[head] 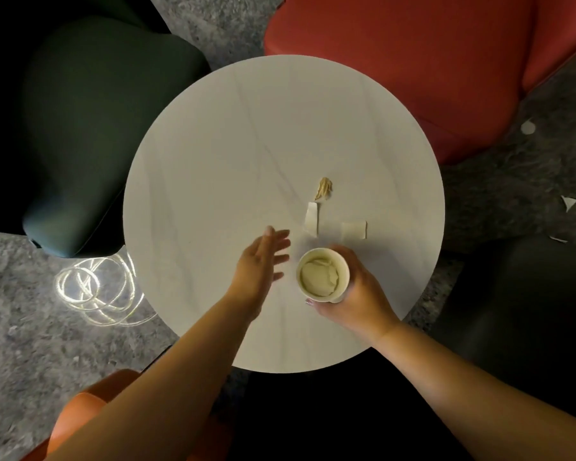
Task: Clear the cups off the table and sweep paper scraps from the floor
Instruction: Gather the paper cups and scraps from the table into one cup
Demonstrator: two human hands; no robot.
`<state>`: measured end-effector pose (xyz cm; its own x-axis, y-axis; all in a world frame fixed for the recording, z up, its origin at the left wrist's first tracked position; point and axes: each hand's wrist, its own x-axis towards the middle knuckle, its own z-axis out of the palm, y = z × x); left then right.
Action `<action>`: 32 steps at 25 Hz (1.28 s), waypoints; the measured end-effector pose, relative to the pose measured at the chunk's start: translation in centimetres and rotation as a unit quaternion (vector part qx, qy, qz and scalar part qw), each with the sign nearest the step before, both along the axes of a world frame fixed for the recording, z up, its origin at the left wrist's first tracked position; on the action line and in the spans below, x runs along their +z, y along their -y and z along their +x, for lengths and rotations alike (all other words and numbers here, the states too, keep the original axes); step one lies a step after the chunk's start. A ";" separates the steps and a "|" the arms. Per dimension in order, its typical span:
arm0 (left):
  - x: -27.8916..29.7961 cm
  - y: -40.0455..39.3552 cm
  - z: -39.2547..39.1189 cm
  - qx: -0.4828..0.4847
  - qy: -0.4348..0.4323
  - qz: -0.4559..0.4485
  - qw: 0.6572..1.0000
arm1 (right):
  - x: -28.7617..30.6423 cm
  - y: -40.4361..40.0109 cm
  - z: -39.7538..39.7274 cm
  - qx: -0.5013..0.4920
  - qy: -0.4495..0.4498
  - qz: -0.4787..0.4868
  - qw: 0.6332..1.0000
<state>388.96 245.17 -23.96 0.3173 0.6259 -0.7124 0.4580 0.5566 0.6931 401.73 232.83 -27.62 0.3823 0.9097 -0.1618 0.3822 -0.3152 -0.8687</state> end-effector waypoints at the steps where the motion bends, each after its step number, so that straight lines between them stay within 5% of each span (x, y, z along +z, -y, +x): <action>1: -0.7 -0.9 1.1 0.000 -0.058 0.046 0.997 | 0.1 0.4 0.7 -0.013 -0.002 -0.001 1.000; 5: -3.9 -3.9 5.4 -0.181 -0.171 0.230 0.941 | 0.8 1.4 3.0 -0.042 -0.030 -0.036 0.998; 11: -5.8 -5.4 8.3 -0.315 -0.235 0.309 0.866 | 1.0 0.9 4.3 -0.067 -0.046 -0.039 0.996; 16: -3.7 -5.4 8.2 -0.205 -0.185 0.253 0.927 | 1.1 0.4 4.6 -0.079 -0.035 -0.009 0.996; 18: -1.2 -5.0 8.5 -0.074 -0.069 0.206 0.973 | 0.9 0.4 4.9 -0.086 -0.025 0.000 0.996; 20: 1.6 -4.5 8.6 0.006 0.062 0.171 0.983 | 0.7 0.2 5.2 -0.086 -0.006 -0.001 0.996; 23: 3.9 -3.4 8.1 -0.091 0.152 0.139 0.974 | 0.6 -0.1 5.3 -0.086 -0.002 -0.002 0.996; 25: 3.5 -2.9 7.9 -0.154 0.126 0.123 0.972 | 0.4 -0.2 5.3 -0.086 0.008 0.001 0.996; 28: 0.5 -4.1 8.6 -0.072 0.010 0.161 0.984 | 0.1 0.1 5.1 -0.106 0.016 -0.004 0.994; 32: -4.2 -5.7 10.6 -0.181 -0.203 0.278 0.921 | -0.1 1.5 5.4 -0.133 -0.004 -0.037 0.990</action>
